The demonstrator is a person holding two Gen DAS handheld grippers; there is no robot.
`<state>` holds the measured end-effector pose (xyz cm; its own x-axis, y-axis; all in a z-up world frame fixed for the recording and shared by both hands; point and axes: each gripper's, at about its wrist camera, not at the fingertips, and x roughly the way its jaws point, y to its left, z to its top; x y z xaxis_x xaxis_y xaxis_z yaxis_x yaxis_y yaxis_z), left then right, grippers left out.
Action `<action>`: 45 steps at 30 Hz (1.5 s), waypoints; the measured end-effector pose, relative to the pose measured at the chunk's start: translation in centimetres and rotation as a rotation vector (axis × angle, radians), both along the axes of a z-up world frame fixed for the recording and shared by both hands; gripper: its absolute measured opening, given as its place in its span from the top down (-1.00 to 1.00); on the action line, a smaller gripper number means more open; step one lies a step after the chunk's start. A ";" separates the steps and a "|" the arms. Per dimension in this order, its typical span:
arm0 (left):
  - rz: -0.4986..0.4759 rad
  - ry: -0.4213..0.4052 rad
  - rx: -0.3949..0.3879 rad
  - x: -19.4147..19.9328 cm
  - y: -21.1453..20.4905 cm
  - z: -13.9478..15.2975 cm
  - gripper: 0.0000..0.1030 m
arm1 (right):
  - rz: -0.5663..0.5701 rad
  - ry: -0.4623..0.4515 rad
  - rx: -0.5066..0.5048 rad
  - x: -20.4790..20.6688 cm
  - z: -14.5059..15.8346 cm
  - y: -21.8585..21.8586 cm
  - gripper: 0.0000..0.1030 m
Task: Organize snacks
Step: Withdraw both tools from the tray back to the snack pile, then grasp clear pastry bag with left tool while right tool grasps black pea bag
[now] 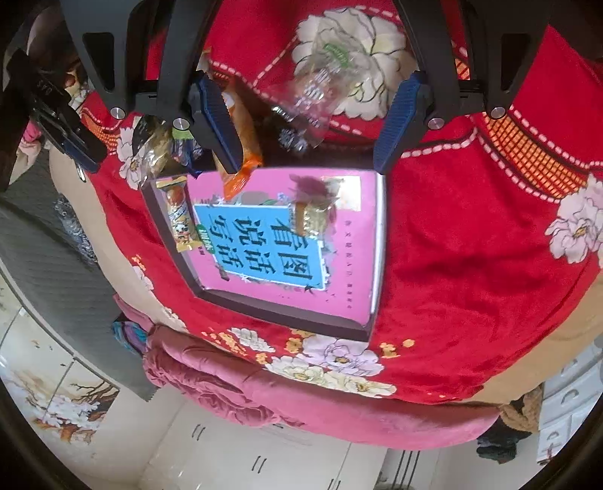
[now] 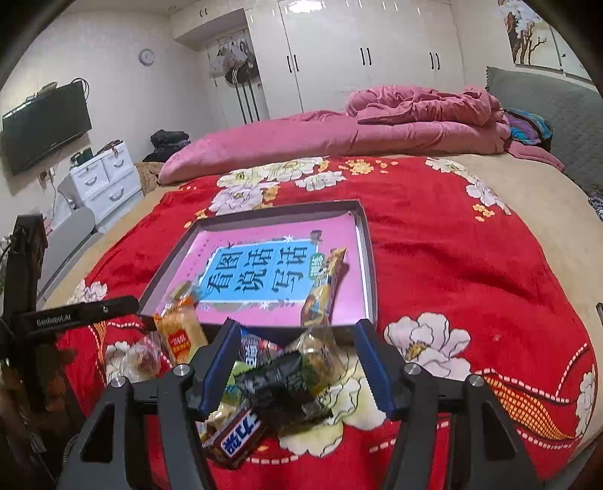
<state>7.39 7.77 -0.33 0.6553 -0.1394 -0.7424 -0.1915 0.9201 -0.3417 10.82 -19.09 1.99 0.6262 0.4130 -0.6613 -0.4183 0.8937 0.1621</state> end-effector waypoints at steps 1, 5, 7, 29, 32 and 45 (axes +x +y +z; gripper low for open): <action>0.000 0.006 0.002 -0.2 0.1 -0.1 -0.43 | 0.000 0.003 0.000 -0.1 0.0 -0.1 -0.21; 0.000 0.028 0.008 -0.9 0.5 -0.4 -0.43 | 0.005 0.002 -0.011 -0.7 -0.1 -0.1 -0.21; -0.002 0.038 0.010 -1.3 0.7 -0.6 -0.43 | 0.009 0.002 -0.019 -0.9 -0.2 -0.1 -0.22; -0.077 0.152 0.063 -1.7 -1.1 -3.6 -0.43 | 0.065 0.080 -0.105 -1.3 -3.6 1.5 -0.22; -0.081 0.160 0.064 -1.6 -1.2 -4.0 -0.43 | 0.073 0.092 -0.122 -1.1 -4.3 1.8 -0.22; -0.093 0.175 0.085 -0.7 -1.5 -5.1 -0.43 | 0.097 0.083 -0.150 -0.4 -5.3 2.8 0.01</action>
